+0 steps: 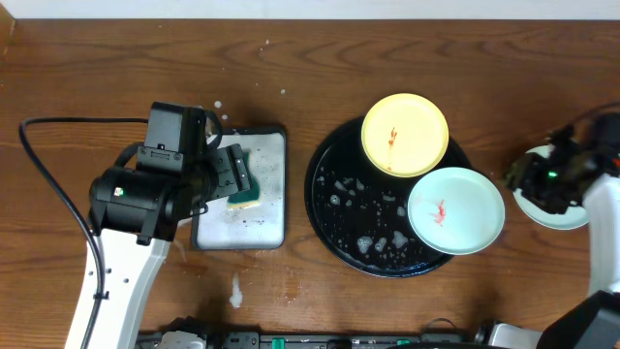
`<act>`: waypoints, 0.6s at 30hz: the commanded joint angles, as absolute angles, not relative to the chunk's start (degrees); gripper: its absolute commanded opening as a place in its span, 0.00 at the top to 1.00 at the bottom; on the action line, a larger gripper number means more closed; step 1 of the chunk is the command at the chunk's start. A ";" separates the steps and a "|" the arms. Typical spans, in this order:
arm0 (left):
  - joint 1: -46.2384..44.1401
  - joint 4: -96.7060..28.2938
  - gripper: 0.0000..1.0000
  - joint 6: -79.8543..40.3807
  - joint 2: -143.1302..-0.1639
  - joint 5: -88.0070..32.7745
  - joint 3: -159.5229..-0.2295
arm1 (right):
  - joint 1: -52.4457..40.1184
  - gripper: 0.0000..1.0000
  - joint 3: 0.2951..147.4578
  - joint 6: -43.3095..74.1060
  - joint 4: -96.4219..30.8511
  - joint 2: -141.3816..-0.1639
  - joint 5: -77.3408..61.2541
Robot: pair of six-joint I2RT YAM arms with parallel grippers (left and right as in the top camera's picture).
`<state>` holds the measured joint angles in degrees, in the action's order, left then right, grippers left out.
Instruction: Clean dirty plates on tray and stack at the side
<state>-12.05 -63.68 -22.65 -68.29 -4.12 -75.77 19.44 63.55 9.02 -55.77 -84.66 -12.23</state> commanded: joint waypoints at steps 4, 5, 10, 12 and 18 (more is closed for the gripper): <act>-11.86 -63.83 0.17 -22.52 -68.14 -3.88 -76.07 | 14.24 0.29 61.69 8.12 -54.13 -88.77 9.47; -11.86 -63.83 0.17 -22.52 -68.14 -3.88 -76.07 | 14.28 0.30 61.69 8.03 -54.00 -89.47 8.73; -11.86 -63.83 0.17 -22.52 -68.14 -3.88 -76.07 | 14.31 0.54 61.52 8.05 -54.54 -92.79 3.62; -11.86 -63.83 0.17 -22.52 -68.14 -3.88 -76.07 | 14.31 0.49 61.04 8.03 -54.87 -93.60 1.10; -11.86 -63.83 0.17 -22.52 -68.14 -3.88 -76.07 | 14.26 0.62 56.88 8.10 -52.90 -93.78 -1.85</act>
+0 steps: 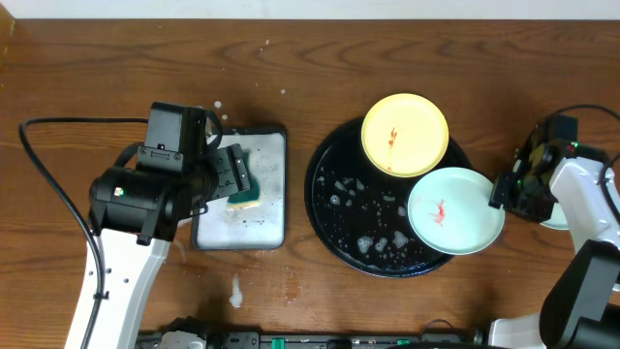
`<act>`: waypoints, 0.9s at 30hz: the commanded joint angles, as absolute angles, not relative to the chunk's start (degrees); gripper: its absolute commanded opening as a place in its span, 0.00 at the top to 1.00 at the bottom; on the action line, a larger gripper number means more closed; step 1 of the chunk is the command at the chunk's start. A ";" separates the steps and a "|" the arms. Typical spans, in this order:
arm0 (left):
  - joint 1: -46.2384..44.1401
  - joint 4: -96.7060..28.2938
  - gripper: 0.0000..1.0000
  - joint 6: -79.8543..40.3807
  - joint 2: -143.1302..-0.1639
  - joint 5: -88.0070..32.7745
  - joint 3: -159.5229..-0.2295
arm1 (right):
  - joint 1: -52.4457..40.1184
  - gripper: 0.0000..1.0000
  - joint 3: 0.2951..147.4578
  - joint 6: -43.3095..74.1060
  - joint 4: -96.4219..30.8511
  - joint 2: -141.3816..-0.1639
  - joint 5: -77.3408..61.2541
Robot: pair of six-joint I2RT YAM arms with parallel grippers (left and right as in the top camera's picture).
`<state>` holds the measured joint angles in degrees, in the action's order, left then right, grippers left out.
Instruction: Clean dirty plates on tray and stack at the side
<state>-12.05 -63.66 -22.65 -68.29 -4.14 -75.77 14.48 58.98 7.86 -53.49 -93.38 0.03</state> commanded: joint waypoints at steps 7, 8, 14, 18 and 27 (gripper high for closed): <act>-11.86 -63.81 0.17 -22.52 -68.14 -3.88 -76.07 | 14.26 0.99 57.19 8.03 -54.37 -91.59 -3.29; -11.86 -63.81 0.17 -22.50 -68.14 -3.88 -76.07 | 14.24 0.99 57.58 8.01 -55.16 -90.56 -3.81; -11.86 -63.83 0.17 -22.52 -68.14 -3.88 -76.07 | 12.60 0.99 59.51 4.64 -58.92 -80.25 -10.24; -11.86 -63.83 0.17 -22.52 -68.14 -3.88 -76.07 | 8.51 0.99 59.51 4.60 -61.41 -73.10 -12.56; -11.86 -63.83 0.17 -22.52 -68.14 -3.88 -76.07 | -9.87 0.99 50.65 18.09 -53.91 -73.56 -12.10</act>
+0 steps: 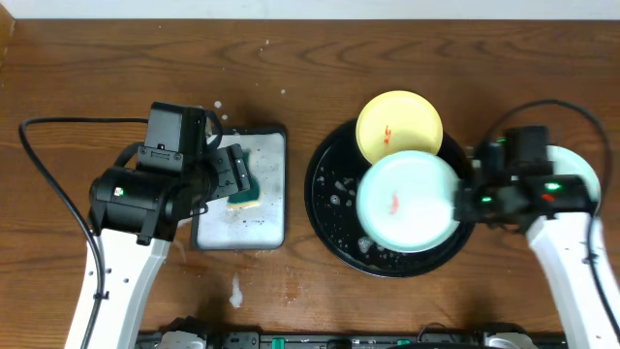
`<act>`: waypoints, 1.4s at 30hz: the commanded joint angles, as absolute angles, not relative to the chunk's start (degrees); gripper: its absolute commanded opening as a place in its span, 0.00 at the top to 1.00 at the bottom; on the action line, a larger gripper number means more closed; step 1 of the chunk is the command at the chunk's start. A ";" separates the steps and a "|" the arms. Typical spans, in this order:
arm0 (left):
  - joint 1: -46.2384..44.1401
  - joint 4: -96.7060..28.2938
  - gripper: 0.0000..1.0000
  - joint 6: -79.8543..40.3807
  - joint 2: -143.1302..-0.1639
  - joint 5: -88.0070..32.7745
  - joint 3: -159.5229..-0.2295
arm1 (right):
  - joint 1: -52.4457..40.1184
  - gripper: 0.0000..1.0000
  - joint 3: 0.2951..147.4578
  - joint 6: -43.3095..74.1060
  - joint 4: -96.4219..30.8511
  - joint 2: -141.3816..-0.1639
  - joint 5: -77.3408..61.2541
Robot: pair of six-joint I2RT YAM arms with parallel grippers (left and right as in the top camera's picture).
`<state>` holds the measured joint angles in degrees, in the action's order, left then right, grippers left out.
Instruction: Clean dirty plates on tray and stack at the side
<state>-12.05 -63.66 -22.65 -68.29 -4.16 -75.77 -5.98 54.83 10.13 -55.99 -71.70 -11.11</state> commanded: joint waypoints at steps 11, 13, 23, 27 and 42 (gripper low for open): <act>-11.86 -63.81 0.17 -22.74 -68.14 -3.90 -76.07 | -12.21 0.69 43.86 24.69 -40.03 -80.82 -8.64; -11.86 -63.07 0.17 -22.76 -68.29 -3.90 -76.07 | -11.62 0.65 46.04 20.64 -41.60 -79.92 -8.91; -11.97 -61.47 0.25 -22.76 -77.52 -1.50 -68.93 | -11.46 0.57 61.67 5.91 -54.13 -68.88 -8.91; -11.97 -59.53 0.32 -22.74 -84.47 -1.48 -67.72 | -11.46 0.57 62.13 6.59 -55.24 -65.63 -9.58; -11.25 -44.77 0.58 -26.68 -109.82 1.08 -67.70 | -11.46 0.59 62.13 7.22 -62.74 -65.19 -9.72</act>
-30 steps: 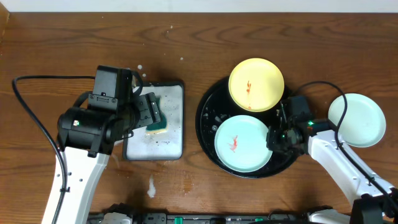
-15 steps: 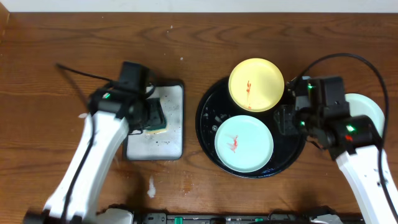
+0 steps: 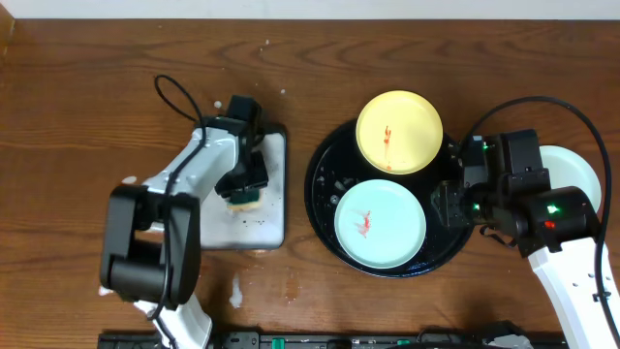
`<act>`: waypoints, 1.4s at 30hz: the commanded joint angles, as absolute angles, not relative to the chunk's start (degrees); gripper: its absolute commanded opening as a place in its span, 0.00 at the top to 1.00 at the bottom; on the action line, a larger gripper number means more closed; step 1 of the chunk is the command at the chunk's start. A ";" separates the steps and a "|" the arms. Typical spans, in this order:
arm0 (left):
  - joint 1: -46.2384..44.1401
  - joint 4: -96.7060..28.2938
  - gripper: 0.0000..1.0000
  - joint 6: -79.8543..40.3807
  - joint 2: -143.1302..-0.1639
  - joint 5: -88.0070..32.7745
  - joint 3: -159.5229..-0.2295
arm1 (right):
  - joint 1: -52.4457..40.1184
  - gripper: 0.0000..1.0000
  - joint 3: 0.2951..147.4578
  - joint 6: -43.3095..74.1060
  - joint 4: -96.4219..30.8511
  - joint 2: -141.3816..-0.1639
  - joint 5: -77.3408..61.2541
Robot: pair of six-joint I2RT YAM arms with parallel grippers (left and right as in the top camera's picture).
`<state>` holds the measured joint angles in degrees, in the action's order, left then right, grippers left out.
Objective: Clean dirty plates on tray and stack at the side
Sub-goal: 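Grasp the green sponge from the soapy tray with the left gripper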
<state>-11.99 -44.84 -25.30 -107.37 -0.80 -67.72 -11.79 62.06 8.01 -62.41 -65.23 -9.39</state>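
A mint plate [image 3: 380, 223] with a red smear lies flat inside the round black tray [image 3: 329, 155], toward its front. Behind it a yellow plate [image 3: 399, 133], also smeared red, rests on the tray's far rim. My right gripper [image 3: 442, 206] sits at the mint plate's right rim; its jaws are hidden under the wrist. My left gripper [image 3: 244, 182] points down onto the yellow-green sponge [image 3: 242, 200] on the small white tray [image 3: 271, 208]; whether it grips is unclear.
A white plate [image 3: 570, 170] sits on the table at the far right, partly behind my right arm. Foam and water droplets dot the black tray's floor. A white splash marks the table near the front left.
My left arm swung from its folded pose at the left to reach down onto the sponge. The mint plate sits further left and forward in the black tray, with my right gripper still at its right rim.
My right gripper was first over the white plate at the far right, then at the mint plate's right edge. The mint plate, which overhung the tray's right rim, then lay inside the tray and now lies lower left. My left arm stayed still until now.
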 commanded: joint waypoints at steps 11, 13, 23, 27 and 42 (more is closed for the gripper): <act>-10.79 -51.20 0.45 -26.46 -106.37 -4.10 -72.07 | -11.46 0.60 62.13 7.22 -62.59 -65.19 -9.72; -10.72 -52.31 0.38 -25.10 -104.12 -3.95 -72.31 | -11.46 0.60 62.13 7.22 -62.67 -65.19 -9.72; -10.66 -48.38 0.36 -25.15 -103.44 6.70 -67.99 | -11.46 0.60 62.13 7.22 -62.76 -65.19 -9.72; -10.68 -40.80 0.39 -25.17 -104.84 6.66 -63.26 | -11.46 0.60 62.13 7.22 -62.83 -65.21 -9.74; -10.79 -46.83 0.92 -21.37 -99.96 1.74 -67.51 | -11.44 0.69 61.45 11.00 -63.88 -65.65 -9.67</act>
